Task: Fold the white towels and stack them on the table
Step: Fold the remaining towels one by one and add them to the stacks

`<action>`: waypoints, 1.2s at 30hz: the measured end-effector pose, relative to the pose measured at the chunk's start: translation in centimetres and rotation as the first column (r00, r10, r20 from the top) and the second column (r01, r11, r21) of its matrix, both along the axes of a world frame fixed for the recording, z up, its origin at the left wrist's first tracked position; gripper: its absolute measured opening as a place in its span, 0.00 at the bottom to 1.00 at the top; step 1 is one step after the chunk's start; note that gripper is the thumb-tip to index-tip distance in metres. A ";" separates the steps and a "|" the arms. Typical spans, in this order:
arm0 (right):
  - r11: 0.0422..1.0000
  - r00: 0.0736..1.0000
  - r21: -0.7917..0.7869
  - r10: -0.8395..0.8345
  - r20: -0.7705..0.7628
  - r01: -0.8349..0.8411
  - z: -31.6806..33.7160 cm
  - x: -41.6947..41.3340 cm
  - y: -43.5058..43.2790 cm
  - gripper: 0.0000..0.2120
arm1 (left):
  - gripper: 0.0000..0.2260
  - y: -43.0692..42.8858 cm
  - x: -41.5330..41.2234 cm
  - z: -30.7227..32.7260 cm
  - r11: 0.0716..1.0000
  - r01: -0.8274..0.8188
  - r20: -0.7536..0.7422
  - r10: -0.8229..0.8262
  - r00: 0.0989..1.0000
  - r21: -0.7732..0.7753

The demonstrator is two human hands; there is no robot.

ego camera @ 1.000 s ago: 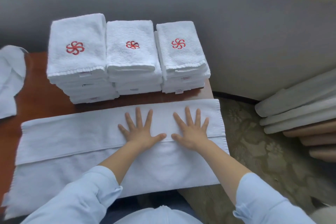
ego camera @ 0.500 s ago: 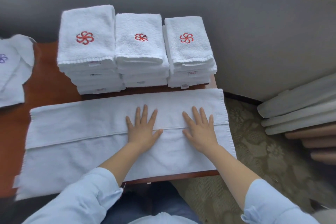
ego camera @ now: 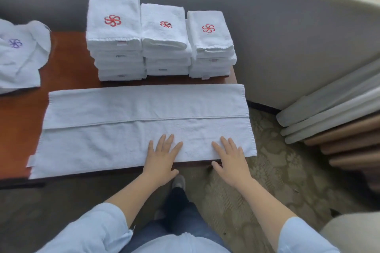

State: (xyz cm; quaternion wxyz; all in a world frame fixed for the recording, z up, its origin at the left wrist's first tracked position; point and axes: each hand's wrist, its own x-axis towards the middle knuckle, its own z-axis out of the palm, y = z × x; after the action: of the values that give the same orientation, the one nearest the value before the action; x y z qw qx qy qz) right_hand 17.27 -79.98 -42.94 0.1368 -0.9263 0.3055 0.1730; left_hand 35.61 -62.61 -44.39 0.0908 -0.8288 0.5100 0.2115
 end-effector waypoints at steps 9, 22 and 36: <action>0.993 0.990 -0.108 -0.033 0.139 0.048 -0.6 -2.2 1.3 0.26 | 0.14 1.7 -2.0 0.1 0.978 -0.101 -0.012 0.101 0.995 -0.181; 0.991 0.996 -0.129 -0.009 0.094 0.021 2.3 0.6 -3.2 0.13 | 0.08 -1.6 1.8 3.4 0.939 -0.216 -0.008 0.222 0.975 -0.269; 0.988 0.994 -0.122 0.102 0.047 -0.096 3.1 7.4 -6.5 0.04 | 0.05 -6.7 6.2 4.9 0.895 -0.255 -0.092 0.238 0.967 -0.365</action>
State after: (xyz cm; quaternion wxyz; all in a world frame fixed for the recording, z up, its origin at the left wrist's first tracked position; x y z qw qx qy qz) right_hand 24.65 -86.43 -39.87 0.0803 -0.9512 0.2651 0.1362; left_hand 41.85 -69.30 -39.53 -0.1076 -0.8837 0.4338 0.1387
